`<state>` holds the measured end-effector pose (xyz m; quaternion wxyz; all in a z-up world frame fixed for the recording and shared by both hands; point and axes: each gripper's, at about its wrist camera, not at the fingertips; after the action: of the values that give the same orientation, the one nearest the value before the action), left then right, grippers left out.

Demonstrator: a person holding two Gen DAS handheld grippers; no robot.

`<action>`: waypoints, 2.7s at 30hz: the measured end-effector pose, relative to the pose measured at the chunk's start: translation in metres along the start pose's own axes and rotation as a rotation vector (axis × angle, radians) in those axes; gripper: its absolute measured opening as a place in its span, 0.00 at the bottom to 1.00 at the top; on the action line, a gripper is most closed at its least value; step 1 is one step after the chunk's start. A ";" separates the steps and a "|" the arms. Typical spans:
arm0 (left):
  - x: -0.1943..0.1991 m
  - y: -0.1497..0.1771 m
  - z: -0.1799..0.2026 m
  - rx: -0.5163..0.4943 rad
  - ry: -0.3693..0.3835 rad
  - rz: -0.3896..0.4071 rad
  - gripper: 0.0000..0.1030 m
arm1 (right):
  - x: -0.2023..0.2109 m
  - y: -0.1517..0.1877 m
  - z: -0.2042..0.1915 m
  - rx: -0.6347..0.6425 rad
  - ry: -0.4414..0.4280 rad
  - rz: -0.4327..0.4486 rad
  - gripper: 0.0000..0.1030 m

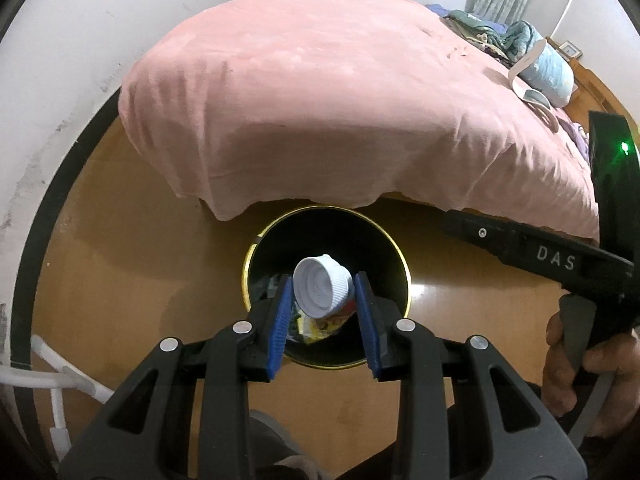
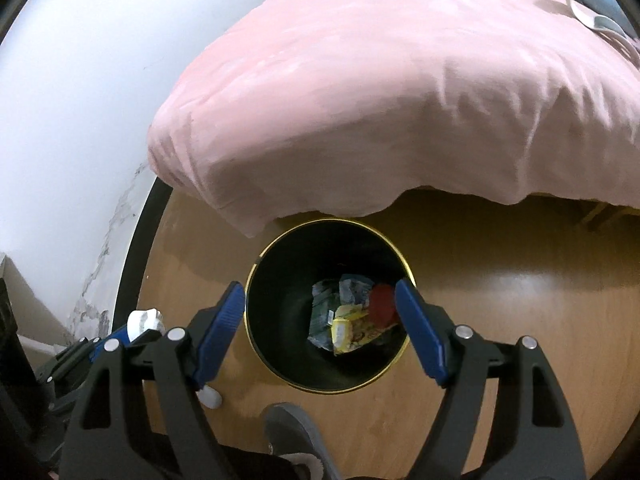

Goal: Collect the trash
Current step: 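Carry the lid and cap over the black bin and open both tools, then move both open tools back to the desk, then grasp the clear tape ring with the left tool while the right tool grasps the light-blue cigarette pack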

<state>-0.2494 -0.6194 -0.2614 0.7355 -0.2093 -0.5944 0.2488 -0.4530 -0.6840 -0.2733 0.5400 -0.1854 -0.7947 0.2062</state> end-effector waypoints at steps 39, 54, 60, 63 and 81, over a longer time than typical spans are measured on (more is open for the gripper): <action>0.527 0.139 -0.229 0.431 -0.789 0.324 0.94 | 0.230 0.122 -0.476 0.862 -0.858 0.025 0.93; 0.718 0.380 -0.346 0.938 -1.138 0.279 0.94 | 0.279 0.414 -0.758 1.578 -1.014 -0.328 0.92; 0.712 0.377 -0.383 0.911 -1.103 0.276 0.94 | 0.247 0.437 -0.777 1.621 -0.892 -0.360 0.82; 0.706 0.366 -0.396 0.890 -1.083 0.268 0.94 | 0.249 0.438 -0.779 1.624 -0.887 -0.302 0.62; 0.658 0.311 -0.510 0.942 -1.080 0.216 0.73 | 0.300 0.349 -0.729 1.484 -1.002 -0.218 0.54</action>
<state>0.3251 0.0244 -0.0468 0.3225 0.2242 -0.6806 0.6185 0.1491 -0.1411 0.0188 0.1277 0.3988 -0.6127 0.6703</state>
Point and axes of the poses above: each gripper's, at about its wrist camera, not at the fingertips, and x roughly against the way its jaws point, z to its right, y to its underside, and after that the axes turned 9 degrees about z, right-handed
